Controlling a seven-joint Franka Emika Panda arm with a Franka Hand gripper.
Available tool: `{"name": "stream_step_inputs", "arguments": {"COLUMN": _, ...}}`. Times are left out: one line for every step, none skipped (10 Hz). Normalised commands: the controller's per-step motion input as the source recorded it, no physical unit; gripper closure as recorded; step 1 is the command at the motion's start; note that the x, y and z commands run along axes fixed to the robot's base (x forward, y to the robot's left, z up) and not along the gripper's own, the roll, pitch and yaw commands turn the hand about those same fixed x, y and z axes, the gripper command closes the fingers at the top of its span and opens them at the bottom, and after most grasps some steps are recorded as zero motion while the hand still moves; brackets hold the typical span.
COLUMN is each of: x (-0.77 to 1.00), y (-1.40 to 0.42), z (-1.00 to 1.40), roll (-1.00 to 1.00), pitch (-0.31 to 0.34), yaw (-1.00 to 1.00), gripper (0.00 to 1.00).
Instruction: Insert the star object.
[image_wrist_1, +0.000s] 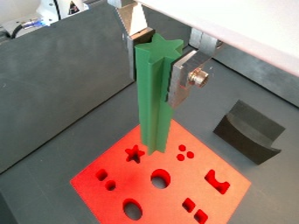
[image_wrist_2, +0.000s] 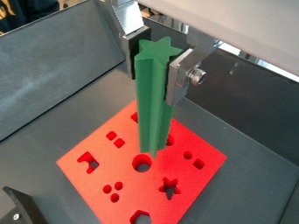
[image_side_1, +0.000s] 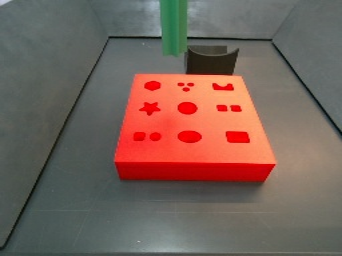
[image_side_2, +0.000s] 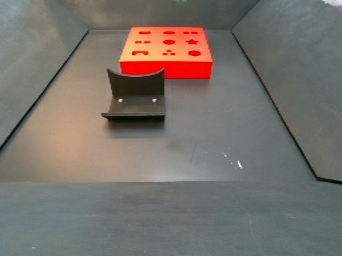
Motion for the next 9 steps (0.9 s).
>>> {"name": "stream_step_inputs", "arguments": {"x": 0.0, "y": 0.0, "z": -0.03, "roll": 0.0, "pitch": -0.003, "yaw": 0.0, "gripper": 1.0}}
{"name": "stream_step_inputs", "arguments": {"x": -0.01, "y": 0.0, "z": -0.08, "roll": 0.07, "pitch": 0.059, "yaw": -0.12, "gripper": 1.0}}
{"name": "stream_step_inputs", "arguments": {"x": 0.22, "y": 0.14, "z": -0.47, "roll": 0.0, "pitch": 0.331, "yaw": -0.46, "gripper": 1.0}}
{"name": "stream_step_inputs", "arguments": {"x": 0.05, "y": 0.05, "z": -0.37, "roll": -0.01, "pitch": 0.373, "yaw": -0.63, "gripper": 1.0}}
{"name": "stream_step_inputs", "arguments": {"x": 0.0, "y": 0.0, "z": -0.26, "roll": -0.07, "pitch": 0.433, "yaw": -0.69, "gripper": 1.0}}
{"name": "stream_step_inputs", "arguments": {"x": 0.0, "y": 0.0, "z": -0.15, "roll": -0.16, "pitch": 0.459, "yaw": -0.67, "gripper": 1.0}}
{"name": "stream_step_inputs", "arguments": {"x": 0.0, "y": -0.02, "z": -0.15, "roll": -0.19, "pitch": 0.437, "yaw": -0.67, "gripper": 1.0}}
{"name": "stream_step_inputs", "arguments": {"x": 0.0, "y": 0.0, "z": -0.18, "roll": -0.19, "pitch": 0.414, "yaw": -0.69, "gripper": 1.0}}
{"name": "stream_step_inputs", "arguments": {"x": 0.19, "y": 0.0, "z": -0.19, "roll": -0.19, "pitch": 0.366, "yaw": -0.54, "gripper": 1.0}}
